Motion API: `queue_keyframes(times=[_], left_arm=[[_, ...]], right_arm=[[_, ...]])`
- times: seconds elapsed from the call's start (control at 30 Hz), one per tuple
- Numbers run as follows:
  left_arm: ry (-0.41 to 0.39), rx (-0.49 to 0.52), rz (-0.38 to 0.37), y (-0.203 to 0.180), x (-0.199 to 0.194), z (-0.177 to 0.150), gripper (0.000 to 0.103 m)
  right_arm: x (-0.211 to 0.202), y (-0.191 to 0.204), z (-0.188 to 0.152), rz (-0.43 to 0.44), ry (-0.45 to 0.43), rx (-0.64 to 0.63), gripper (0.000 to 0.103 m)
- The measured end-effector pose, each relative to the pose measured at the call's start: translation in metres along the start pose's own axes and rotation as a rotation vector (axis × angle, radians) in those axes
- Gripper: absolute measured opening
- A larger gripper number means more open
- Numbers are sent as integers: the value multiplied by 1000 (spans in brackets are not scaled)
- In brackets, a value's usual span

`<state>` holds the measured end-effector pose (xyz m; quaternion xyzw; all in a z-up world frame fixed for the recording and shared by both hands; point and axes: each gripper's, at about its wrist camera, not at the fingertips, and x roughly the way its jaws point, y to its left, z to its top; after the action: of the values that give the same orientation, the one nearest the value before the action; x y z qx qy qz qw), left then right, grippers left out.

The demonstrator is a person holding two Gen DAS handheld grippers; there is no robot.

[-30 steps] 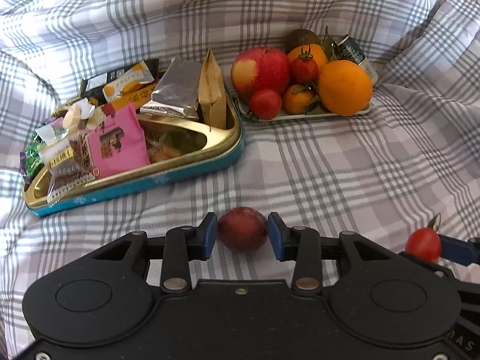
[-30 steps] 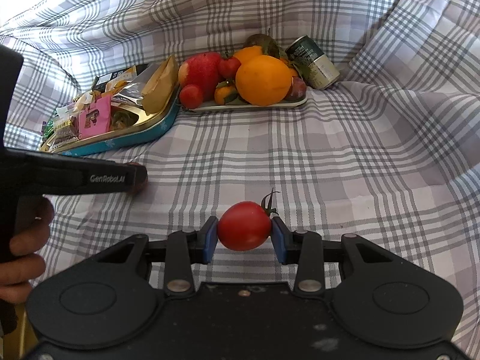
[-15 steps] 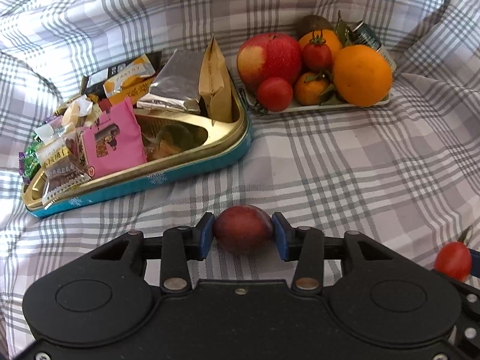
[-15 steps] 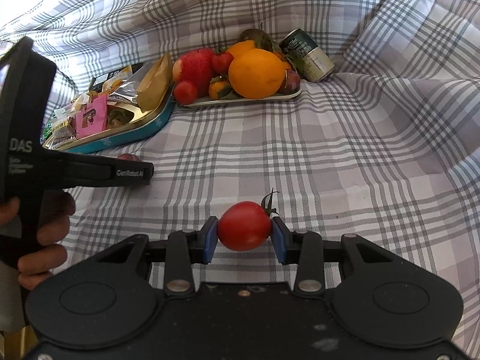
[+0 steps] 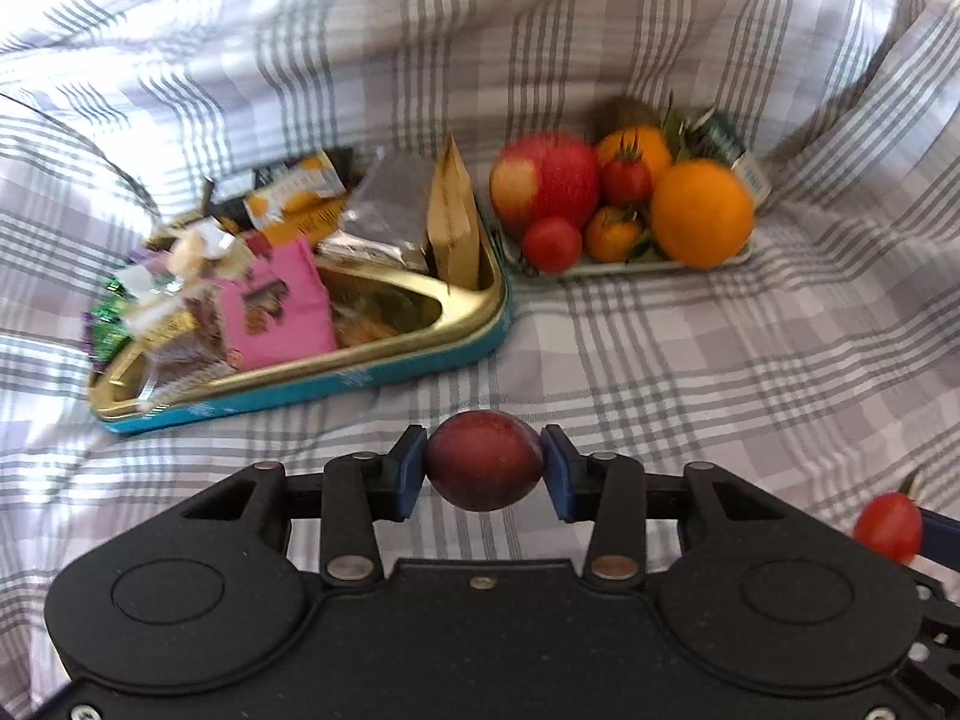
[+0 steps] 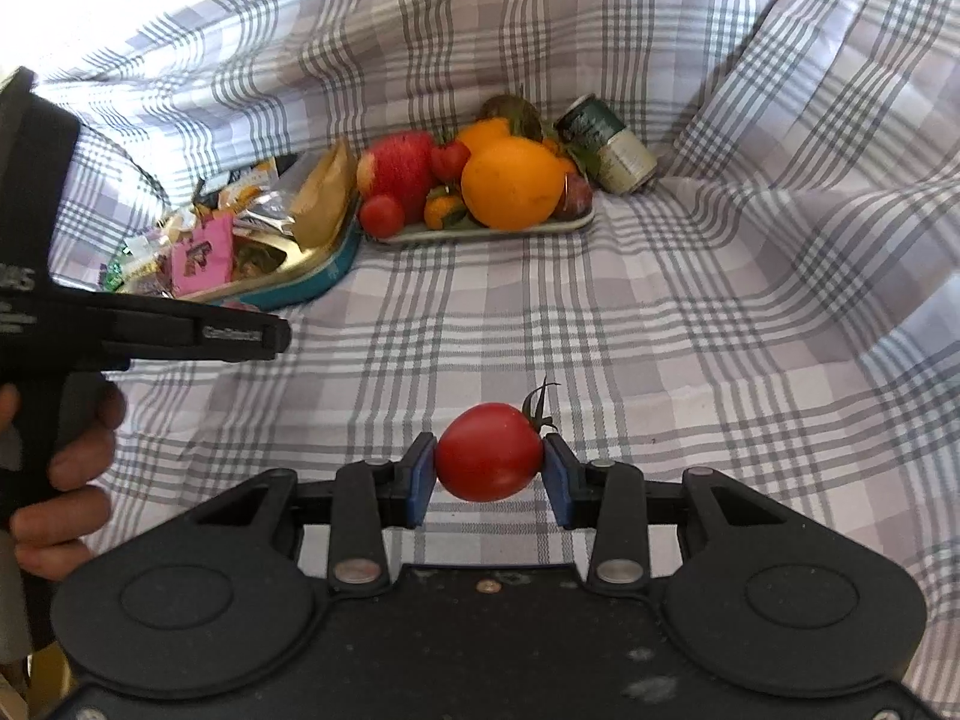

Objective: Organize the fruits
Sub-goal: 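Carry plum in left gripper and tomato in right gripper over tray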

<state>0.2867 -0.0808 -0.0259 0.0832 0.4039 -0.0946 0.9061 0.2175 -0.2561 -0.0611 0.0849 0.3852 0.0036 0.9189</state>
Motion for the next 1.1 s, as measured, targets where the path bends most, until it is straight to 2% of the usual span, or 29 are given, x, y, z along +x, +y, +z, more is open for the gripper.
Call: queue_keyframes(times=[0.27, 0.53, 0.83, 1.1], left_arm=[[-69, -21, -4, 6, -84, -12, 51], [-103, -20, 17, 5, -154, -56, 51], [-72, -91, -15, 4, -196, -111, 50], [-64, -118, -3, -9, -216, -148, 50]], right_arm=[[-60, 8, -9, 15, -73, -5, 40], [-129, 12, -37, 46, -135, 4, 40], [-192, 15, -83, 77, -180, 16, 40], [-227, 14, -124, 83, -194, 25, 40]])
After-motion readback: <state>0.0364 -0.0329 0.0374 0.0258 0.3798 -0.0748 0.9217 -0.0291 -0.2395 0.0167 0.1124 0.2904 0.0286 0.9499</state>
